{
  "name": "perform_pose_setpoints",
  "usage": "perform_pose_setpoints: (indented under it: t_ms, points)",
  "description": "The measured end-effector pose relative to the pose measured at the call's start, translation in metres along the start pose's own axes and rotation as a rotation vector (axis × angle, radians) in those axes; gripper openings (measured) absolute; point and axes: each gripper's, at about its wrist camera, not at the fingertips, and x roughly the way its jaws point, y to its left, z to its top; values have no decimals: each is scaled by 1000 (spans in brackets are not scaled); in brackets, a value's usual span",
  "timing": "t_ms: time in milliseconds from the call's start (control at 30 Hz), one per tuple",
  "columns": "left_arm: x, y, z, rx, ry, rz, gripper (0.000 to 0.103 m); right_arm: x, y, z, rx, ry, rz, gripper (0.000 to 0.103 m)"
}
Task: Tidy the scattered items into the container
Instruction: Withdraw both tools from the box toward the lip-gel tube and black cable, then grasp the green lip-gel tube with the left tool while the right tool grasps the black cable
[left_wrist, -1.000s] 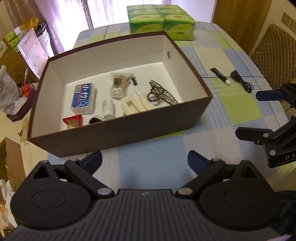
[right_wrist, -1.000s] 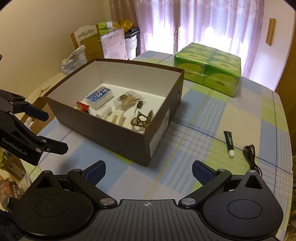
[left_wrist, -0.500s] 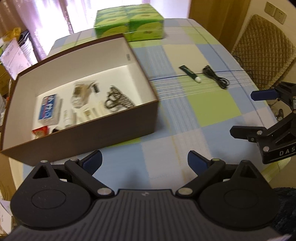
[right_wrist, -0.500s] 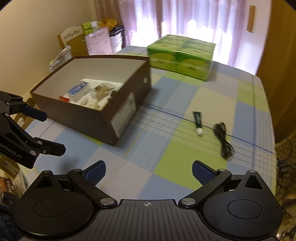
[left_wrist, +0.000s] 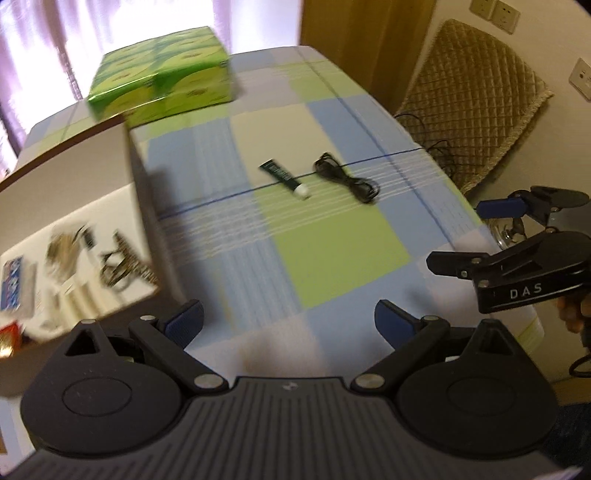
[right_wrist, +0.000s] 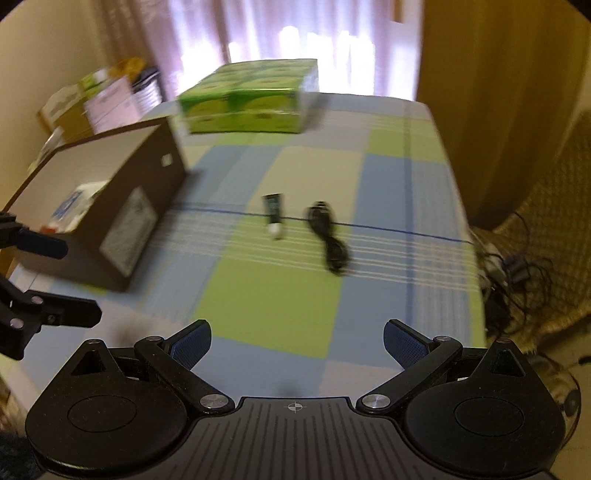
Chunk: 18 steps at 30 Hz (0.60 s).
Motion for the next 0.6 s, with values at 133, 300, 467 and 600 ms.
perform_pose_setpoints:
  t_ms: [133, 300, 467, 600]
  points:
    - [22, -8, 18, -8, 0, -4, 97, 7, -27, 3, 66, -34, -37, 103]
    - [52, -10, 41, -41, 1, 24, 97, 26, -44, 12, 56, -36, -25, 103]
    - [82, -7, 55, -72, 23, 58, 95, 53, -51, 24, 20, -26, 9, 102]
    - [104, -3, 63, -102, 49, 84, 95, 76, -56, 37, 3, -14, 58, 82]
